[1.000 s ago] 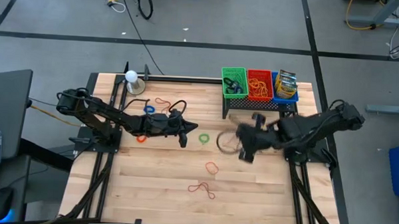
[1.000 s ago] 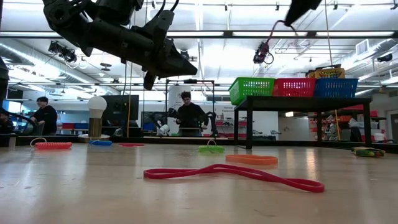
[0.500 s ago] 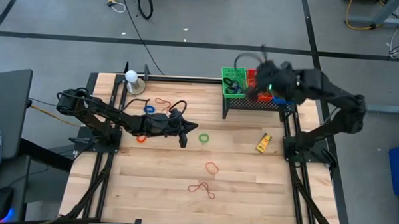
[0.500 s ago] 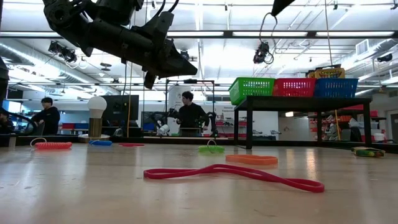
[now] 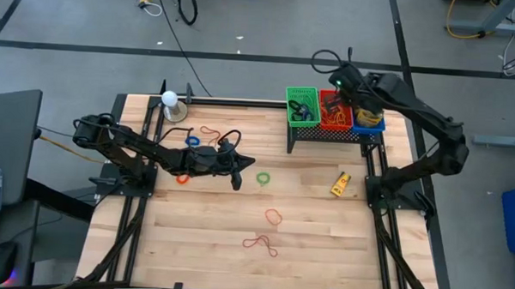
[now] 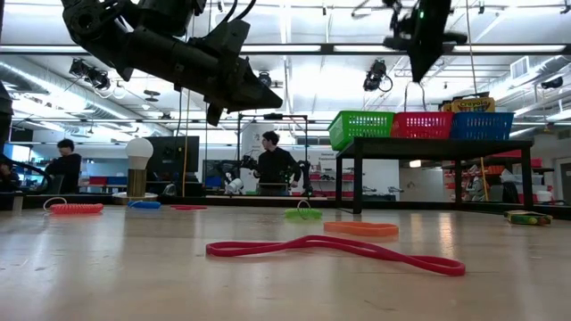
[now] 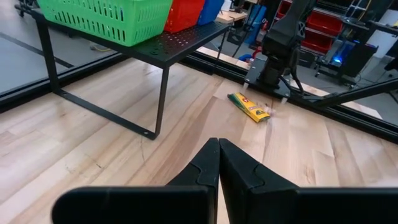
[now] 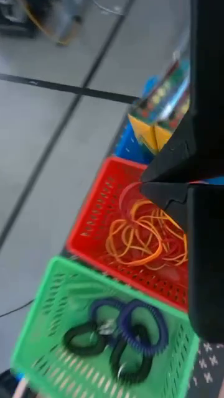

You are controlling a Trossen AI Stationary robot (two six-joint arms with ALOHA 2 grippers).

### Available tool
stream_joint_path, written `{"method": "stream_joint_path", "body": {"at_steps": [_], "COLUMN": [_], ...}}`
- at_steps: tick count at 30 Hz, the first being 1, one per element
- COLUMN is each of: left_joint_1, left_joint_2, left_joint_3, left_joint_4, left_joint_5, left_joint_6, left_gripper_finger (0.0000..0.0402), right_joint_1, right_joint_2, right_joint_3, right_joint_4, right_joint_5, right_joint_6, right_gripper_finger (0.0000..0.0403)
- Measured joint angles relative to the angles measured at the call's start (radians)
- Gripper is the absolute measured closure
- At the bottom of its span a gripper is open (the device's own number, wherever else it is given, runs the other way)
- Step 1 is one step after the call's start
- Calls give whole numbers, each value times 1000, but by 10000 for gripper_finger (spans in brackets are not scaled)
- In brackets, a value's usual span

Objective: Pick & Place Office Desk Supplies
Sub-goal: Put the red rubber band into the red bin, then put the orange spring keychain into the green bin

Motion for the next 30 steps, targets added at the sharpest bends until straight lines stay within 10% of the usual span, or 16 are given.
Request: {"method": "stream_joint_path", "body": {"at_steps": [12,30], "left_joint_1": [2,2], "left_joint_2": [0,0], "left_joint_3": [0,0], "left_joint_4": [0,0], "left_joint_5": [0,0], "left_joint_6": [-56,-84], "left_gripper_finger": [390,390], "right_joint_1": [-88,-89], "right_joint_2": [1,0], "right_joint_3": [-168,-46], "right_joint_4": [158,63], "right_joint_5": [-121,-187], "right_joint_6": [-7,-128], "right_gripper_finger": [353,223]}}
